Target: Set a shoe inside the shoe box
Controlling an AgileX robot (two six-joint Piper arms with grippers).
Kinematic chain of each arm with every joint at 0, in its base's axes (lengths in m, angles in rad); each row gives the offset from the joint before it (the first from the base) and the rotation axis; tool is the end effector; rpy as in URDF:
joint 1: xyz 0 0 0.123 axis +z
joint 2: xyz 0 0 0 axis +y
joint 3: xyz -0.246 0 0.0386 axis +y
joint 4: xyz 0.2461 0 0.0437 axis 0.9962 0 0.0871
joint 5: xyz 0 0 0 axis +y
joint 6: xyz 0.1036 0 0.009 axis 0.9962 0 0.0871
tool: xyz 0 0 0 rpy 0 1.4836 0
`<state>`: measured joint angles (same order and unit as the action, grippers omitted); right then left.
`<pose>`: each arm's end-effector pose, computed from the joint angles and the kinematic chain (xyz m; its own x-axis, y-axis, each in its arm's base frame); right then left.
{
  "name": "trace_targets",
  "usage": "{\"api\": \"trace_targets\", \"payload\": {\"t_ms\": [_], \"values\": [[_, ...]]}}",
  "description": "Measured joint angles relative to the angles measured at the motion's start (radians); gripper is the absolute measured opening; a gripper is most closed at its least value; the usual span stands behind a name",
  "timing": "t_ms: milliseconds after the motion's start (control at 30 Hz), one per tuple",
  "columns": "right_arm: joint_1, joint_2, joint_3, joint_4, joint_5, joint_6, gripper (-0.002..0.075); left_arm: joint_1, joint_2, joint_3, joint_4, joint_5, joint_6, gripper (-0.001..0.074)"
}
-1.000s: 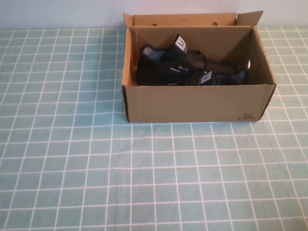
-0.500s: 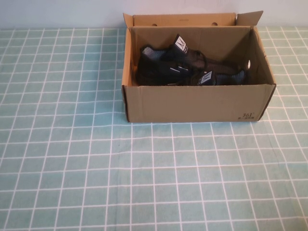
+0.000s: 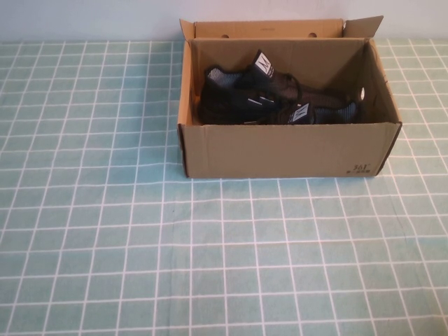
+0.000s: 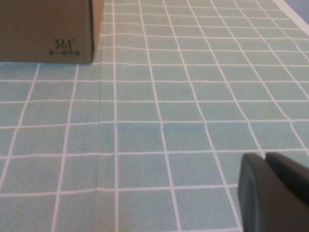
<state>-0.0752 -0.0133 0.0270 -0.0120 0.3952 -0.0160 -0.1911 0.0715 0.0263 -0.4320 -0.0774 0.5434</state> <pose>0.0985 -0.0079 0.1657 -0.3173 -0.0032 -0.9483 0.0709 0.9971 -0.0271 0.1090 -0.0177 0.2047 0.0760 0.0996 -0.9921 0.1505 0.9824 0.1102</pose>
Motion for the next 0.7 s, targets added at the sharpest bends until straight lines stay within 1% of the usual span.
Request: {"api": "trace_targets", "payload": {"t_ms": [67,100,200,300,367,700], "values": [[0.000,0.000,0.000,0.000,0.000,0.000,-0.0009,0.039,-0.010,0.000,0.222,0.037,-0.212,-0.0003],[0.000,0.000,0.000,0.000,0.000,0.000,-0.0009,0.057,-0.023,0.000,0.295,0.077,-0.301,-0.0003],[0.000,0.000,0.000,0.000,0.000,0.000,-0.0009,0.084,-0.068,0.000,0.393,0.221,-0.422,-0.0003],[0.000,0.000,0.000,0.000,0.000,0.000,-0.0009,0.086,-0.080,0.002,0.432,0.373,-0.456,-0.0003],[0.000,0.000,0.000,0.000,0.000,0.000,-0.0009,0.086,-0.080,0.002,0.444,0.421,-0.464,-0.0003],[0.000,0.000,0.000,0.000,0.000,0.000,-0.0009,0.086,-0.080,0.002,0.449,0.451,-0.472,-0.0004]]}}
